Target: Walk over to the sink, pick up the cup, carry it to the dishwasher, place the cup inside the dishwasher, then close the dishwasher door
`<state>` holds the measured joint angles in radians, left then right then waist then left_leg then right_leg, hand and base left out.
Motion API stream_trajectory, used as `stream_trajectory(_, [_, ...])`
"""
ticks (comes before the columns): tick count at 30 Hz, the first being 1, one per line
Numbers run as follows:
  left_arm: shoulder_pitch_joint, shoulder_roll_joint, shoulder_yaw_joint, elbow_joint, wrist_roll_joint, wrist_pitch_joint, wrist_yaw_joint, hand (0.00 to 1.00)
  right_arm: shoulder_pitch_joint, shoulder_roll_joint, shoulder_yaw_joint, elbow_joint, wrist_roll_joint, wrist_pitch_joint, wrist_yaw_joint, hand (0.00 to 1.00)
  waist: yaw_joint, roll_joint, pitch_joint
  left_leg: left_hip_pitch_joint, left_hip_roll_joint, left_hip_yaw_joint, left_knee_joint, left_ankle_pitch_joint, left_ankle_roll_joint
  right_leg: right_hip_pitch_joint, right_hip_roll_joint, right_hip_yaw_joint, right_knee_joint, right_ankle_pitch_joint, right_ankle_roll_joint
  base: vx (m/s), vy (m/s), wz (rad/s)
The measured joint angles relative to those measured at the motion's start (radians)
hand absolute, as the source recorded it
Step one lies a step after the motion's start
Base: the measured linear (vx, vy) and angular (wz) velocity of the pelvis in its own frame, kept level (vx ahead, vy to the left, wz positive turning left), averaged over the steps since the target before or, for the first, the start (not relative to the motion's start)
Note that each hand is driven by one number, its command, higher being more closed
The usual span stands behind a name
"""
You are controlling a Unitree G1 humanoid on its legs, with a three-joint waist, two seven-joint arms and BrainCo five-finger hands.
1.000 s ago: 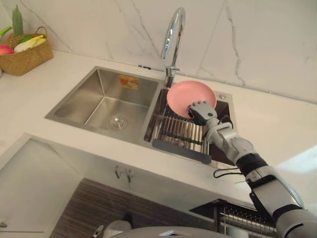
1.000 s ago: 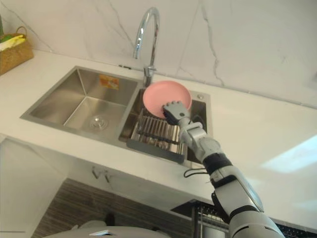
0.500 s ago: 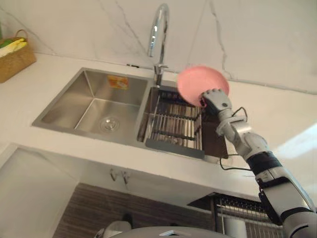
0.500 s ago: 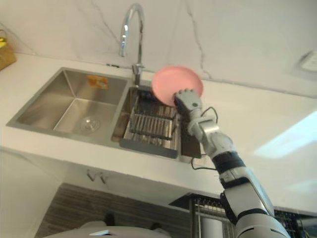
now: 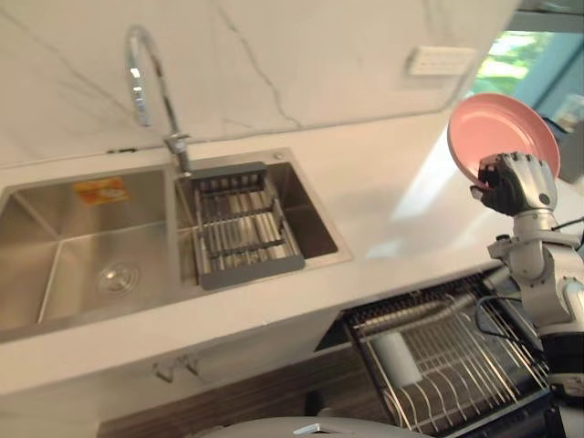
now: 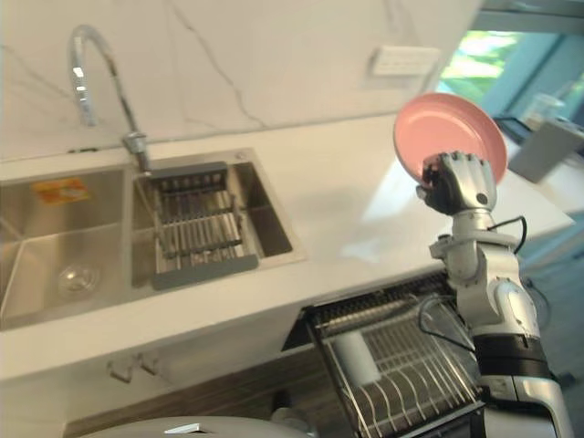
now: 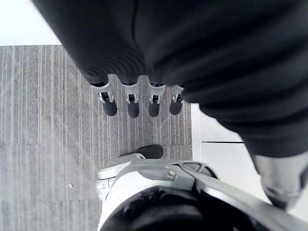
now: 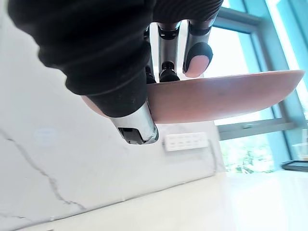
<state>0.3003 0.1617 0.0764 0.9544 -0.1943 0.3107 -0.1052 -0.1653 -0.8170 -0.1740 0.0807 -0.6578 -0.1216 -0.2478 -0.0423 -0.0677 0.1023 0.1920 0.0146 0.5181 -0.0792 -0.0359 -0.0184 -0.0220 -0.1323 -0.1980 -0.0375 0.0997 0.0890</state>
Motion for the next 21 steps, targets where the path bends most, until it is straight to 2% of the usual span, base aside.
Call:
stream_trajectory(3, [0.000,0.008,0.003,0.001,-0.009,0.034,0.007,0.00,0.069,0.007,0.000,-0.036,0.005,0.004,0.007,1.00,-0.009,-0.016,-0.004,0.000,-0.001,0.071,0.000,-0.020,0.000,-0.049,-0.031,-0.101,0.033,-0.019,-0.023,0.02,0.091,-0.95])
stream_trajectory(4, [-0.003,0.006,0.010,0.001,-0.011,0.043,0.010,0.00,0.089,0.017,-0.003,-0.034,0.006,0.018,0.014,1.00,-0.011,-0.008,-0.005,-0.010,0.015,0.089,-0.001,-0.025,0.010,-0.067,-0.044,-0.173,0.079,-0.072,-0.056,0.02,0.070,-0.65])
stream_trajectory(5, [-0.006,0.004,0.023,0.001,-0.020,0.052,0.012,0.00,0.105,0.044,-0.014,-0.035,0.023,0.020,0.023,1.00,-0.018,0.001,-0.011,-0.026,0.040,0.106,0.019,-0.032,0.020,-0.089,-0.063,-0.234,0.145,-0.086,-0.114,0.03,0.063,-0.54])
stream_trajectory(6, [-0.006,0.005,0.032,0.001,-0.022,0.057,0.014,0.00,0.115,0.060,-0.019,-0.034,0.026,0.021,0.025,1.00,-0.021,-0.007,-0.011,-0.036,0.051,0.110,0.039,-0.042,0.016,-0.099,-0.068,-0.247,0.179,-0.080,-0.121,0.07,0.015,-0.25])
stream_trajectory(7, [-0.006,0.020,0.043,-0.001,-0.036,0.068,0.018,0.00,0.137,0.087,-0.032,-0.034,0.027,0.022,0.027,1.00,-0.025,-0.033,-0.010,-0.054,0.061,0.107,0.090,-0.064,-0.004,-0.086,-0.071,-0.253,0.198,-0.049,-0.119,0.17,-0.058,-0.14])
stream_trajectory(8, [-0.013,0.034,0.055,0.002,-0.040,0.080,0.032,0.00,0.160,0.109,-0.047,-0.031,0.029,0.029,0.027,1.00,-0.015,-0.054,-0.012,-0.062,0.063,0.106,0.149,-0.087,-0.014,-0.052,-0.069,-0.251,0.132,-0.007,-0.030,0.21,-0.116,-0.15])
stream_trajectory(9, [-0.017,0.029,0.061,0.000,-0.040,0.084,0.041,0.00,0.160,0.119,-0.052,-0.029,0.032,0.036,0.026,1.00,-0.012,-0.060,-0.016,-0.071,0.075,0.101,0.172,-0.093,-0.018,-0.045,-0.053,-0.251,0.106,0.007,-0.045,0.17,-0.110,-0.20])
stream_trajectory(11, [-0.031,0.023,0.072,0.000,-0.050,0.100,0.062,0.00,0.160,0.152,-0.070,-0.029,0.036,0.040,0.018,1.00,-0.006,-0.048,-0.010,-0.094,0.091,0.077,0.203,-0.108,-0.025,-0.045,-0.034,-0.248,0.071,0.023,-0.050,0.06,-0.036,-0.17])
stream_trajectory(13, [-0.036,0.010,0.083,0.000,-0.089,0.126,0.097,0.00,0.166,0.178,-0.071,-0.027,0.043,0.056,0.018,1.00,-0.006,-0.023,0.000,-0.099,0.098,0.077,0.210,-0.117,-0.030,-0.043,-0.023,-0.238,0.053,0.030,-0.049,0.01,0.019,-0.11])
stream_trajectory(16, [-0.034,-0.007,0.104,0.000,-0.097,0.130,0.119,0.00,0.200,0.213,-0.077,-0.022,0.058,0.082,0.019,1.00,0.004,-0.005,0.007,-0.083,0.102,0.064,0.216,-0.129,-0.036,-0.026,-0.017,-0.225,0.044,0.031,-0.047,-0.02,0.034,-0.11])
stream_trajectory(21, [-0.032,-0.015,0.118,-0.002,-0.096,0.126,0.119,0.00,0.254,0.283,-0.108,0.019,0.071,0.086,0.002,1.00,0.002,-0.003,0.012,-0.078,0.094,0.058,0.217,-0.141,-0.025,-0.012,-0.024,-0.221,0.029,0.040,-0.035,-0.07,0.057,0.00])
